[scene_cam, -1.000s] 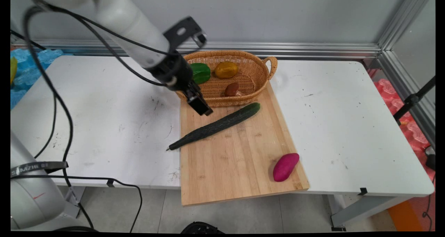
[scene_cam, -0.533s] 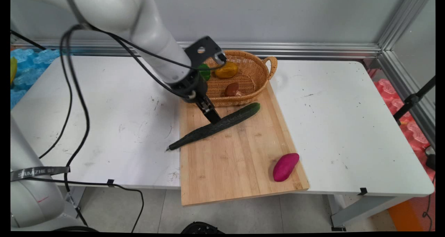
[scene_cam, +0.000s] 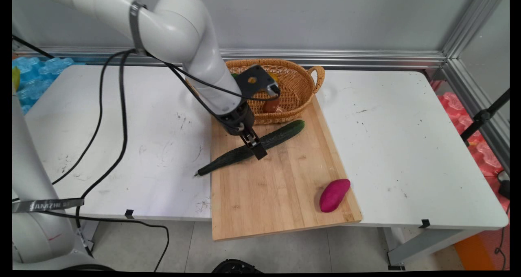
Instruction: Pick up the cucumber from the cutting board, then place the picked object in the vegetable basket
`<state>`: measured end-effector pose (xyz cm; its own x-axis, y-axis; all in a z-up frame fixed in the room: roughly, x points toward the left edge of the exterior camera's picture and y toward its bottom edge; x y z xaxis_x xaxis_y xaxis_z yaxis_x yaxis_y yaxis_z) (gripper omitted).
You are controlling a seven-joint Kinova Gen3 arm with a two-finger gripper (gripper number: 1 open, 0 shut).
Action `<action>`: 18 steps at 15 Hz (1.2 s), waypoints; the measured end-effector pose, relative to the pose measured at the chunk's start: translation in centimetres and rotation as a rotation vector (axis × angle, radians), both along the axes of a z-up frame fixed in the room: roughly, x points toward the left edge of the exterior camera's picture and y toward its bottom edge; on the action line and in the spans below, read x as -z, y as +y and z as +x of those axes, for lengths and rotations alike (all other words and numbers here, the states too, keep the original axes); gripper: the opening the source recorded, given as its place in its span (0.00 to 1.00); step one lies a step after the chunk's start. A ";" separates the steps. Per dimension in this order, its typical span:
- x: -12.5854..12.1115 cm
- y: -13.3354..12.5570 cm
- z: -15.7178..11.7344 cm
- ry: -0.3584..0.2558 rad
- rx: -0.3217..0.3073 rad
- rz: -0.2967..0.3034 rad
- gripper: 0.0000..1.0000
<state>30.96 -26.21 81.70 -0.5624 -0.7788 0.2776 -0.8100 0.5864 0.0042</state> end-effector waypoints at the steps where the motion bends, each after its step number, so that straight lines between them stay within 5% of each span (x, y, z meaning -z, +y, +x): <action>1: 0.4 -0.2 -0.2 -0.005 -0.003 0.006 1.00; 5: 1.7 -0.8 -0.8 -0.019 -0.007 0.020 1.00; 6: 1.9 -0.9 -0.9 -0.021 -0.006 0.023 0.00; 12: 1.9 -1.2 -0.9 -0.023 0.011 0.019 0.00; 18: -2.3 0.1 0.3 0.005 0.054 -0.020 0.00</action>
<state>31.25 -26.11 84.01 -0.6019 -0.7417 0.2960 -0.7773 0.6291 -0.0043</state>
